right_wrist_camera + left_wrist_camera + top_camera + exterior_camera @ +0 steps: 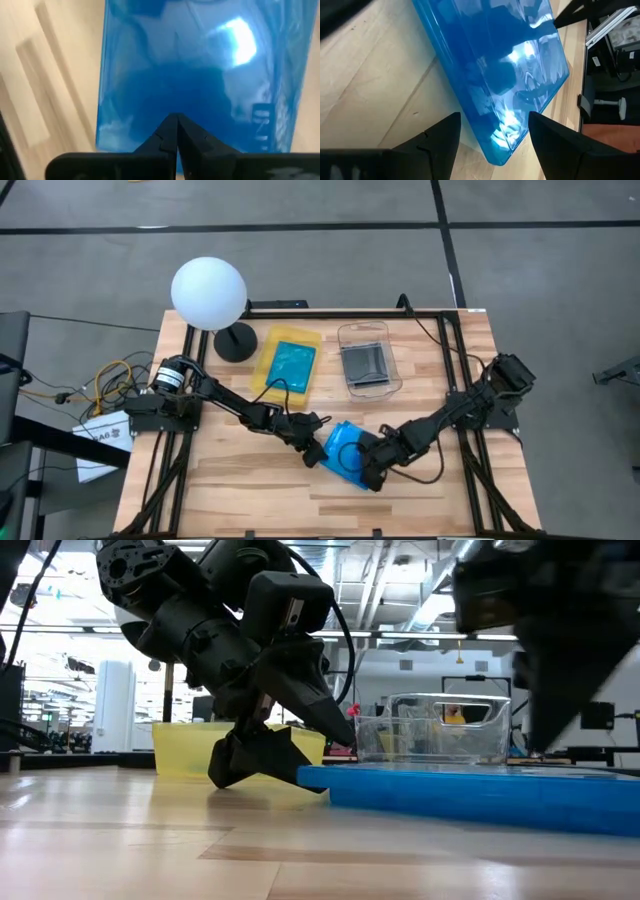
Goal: Pick & place jewel cases by type
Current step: Put the blue CD case into the yellow bin
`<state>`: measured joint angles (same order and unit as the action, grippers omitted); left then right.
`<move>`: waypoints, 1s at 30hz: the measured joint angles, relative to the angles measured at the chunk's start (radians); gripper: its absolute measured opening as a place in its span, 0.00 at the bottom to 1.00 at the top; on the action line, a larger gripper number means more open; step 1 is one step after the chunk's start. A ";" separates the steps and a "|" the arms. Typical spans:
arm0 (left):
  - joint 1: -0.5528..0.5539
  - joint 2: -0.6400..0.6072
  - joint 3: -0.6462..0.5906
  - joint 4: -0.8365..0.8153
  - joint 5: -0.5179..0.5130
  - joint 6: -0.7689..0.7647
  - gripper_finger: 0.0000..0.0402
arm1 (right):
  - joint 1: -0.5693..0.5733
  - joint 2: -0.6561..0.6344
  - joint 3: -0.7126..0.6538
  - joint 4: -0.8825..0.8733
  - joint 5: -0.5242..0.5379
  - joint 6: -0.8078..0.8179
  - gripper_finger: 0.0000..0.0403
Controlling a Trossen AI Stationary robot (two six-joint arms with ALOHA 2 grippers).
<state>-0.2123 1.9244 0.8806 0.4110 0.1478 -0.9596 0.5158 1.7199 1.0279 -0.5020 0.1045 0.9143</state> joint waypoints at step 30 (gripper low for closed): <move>0.000 0.000 0.000 0.000 -0.005 0.000 0.56 | 0.027 0.002 -0.024 -0.071 -0.185 -0.004 0.00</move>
<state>-0.2123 1.9244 0.8806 0.4107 0.1432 -0.9596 0.5430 1.7218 1.0042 -0.5731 -0.0810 0.9108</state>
